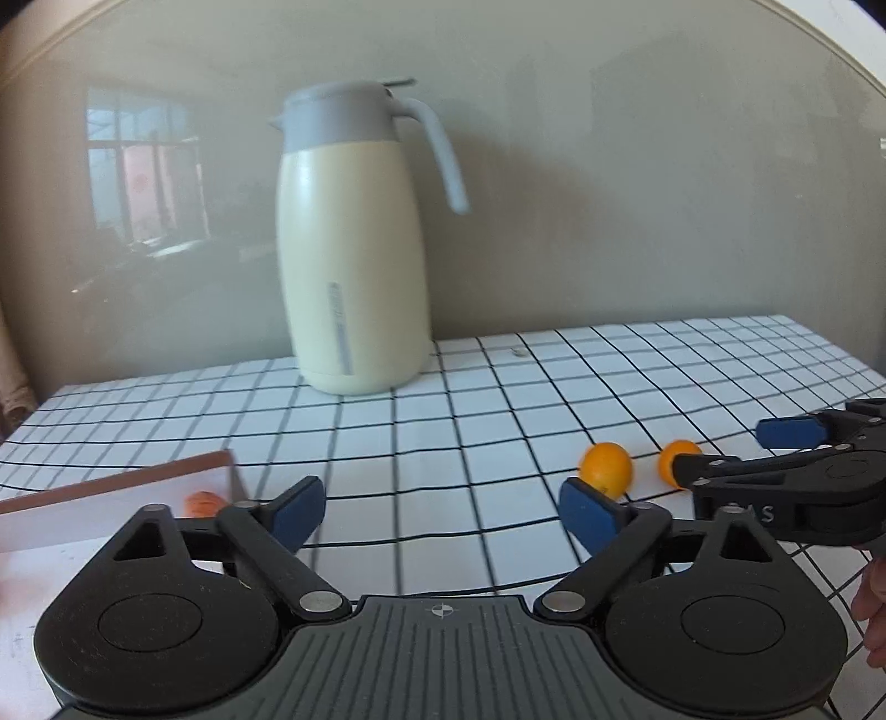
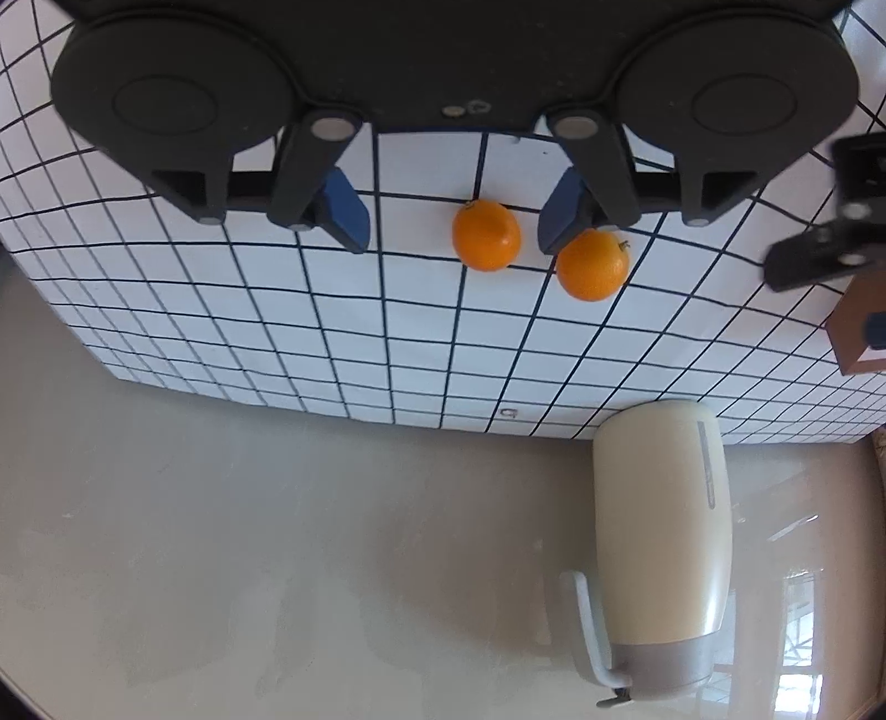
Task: Organize fruits
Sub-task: 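Move both open tools back toward the two oranges on the table, then grasp an orange with the left tool while the right tool grasps the other orange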
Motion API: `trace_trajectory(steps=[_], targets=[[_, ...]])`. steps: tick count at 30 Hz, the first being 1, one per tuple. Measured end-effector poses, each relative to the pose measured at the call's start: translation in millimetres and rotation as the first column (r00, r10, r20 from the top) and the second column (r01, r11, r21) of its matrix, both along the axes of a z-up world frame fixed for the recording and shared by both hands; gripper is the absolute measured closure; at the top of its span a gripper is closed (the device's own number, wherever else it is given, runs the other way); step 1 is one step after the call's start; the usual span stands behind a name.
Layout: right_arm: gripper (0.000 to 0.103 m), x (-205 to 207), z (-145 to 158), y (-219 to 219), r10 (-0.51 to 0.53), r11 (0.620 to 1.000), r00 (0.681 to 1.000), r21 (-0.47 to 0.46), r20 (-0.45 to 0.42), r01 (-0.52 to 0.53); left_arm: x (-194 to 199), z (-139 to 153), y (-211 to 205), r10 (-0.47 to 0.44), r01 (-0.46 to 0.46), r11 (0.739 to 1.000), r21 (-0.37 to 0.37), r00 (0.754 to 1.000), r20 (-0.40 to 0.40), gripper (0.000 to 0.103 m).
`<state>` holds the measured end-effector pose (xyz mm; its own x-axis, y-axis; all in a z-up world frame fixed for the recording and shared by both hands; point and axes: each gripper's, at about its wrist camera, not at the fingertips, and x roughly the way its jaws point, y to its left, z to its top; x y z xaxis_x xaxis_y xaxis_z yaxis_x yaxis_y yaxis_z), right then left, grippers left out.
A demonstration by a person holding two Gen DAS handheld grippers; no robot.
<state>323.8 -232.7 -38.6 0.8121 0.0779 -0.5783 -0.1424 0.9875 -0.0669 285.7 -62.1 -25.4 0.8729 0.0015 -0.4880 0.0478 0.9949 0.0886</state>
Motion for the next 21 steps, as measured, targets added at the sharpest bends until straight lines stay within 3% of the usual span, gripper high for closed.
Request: trace_trajectory(steps=[6,13,21], targets=[[0.058,10.9,-6.7,1.1,0.026,1.000,0.999,-0.008,-0.020,-0.026,19.1,-11.3,-16.7,-0.049,0.048,0.999,-0.014,0.998,-0.048,0.027],[0.060,17.4,-6.2,-9.9,0.021,1.000,1.000,0.014,-0.020,-0.021,35.7,-22.4,-34.5,-0.091,0.088,0.995,-0.036,0.992,-0.082,0.037],[0.062,23.5,-6.9,-28.1,0.067,0.992,0.997,0.112,-0.030,-0.064,47.3,-24.2,-40.8,-0.095,0.089,0.993,-0.074,0.992,-0.081,0.038]])
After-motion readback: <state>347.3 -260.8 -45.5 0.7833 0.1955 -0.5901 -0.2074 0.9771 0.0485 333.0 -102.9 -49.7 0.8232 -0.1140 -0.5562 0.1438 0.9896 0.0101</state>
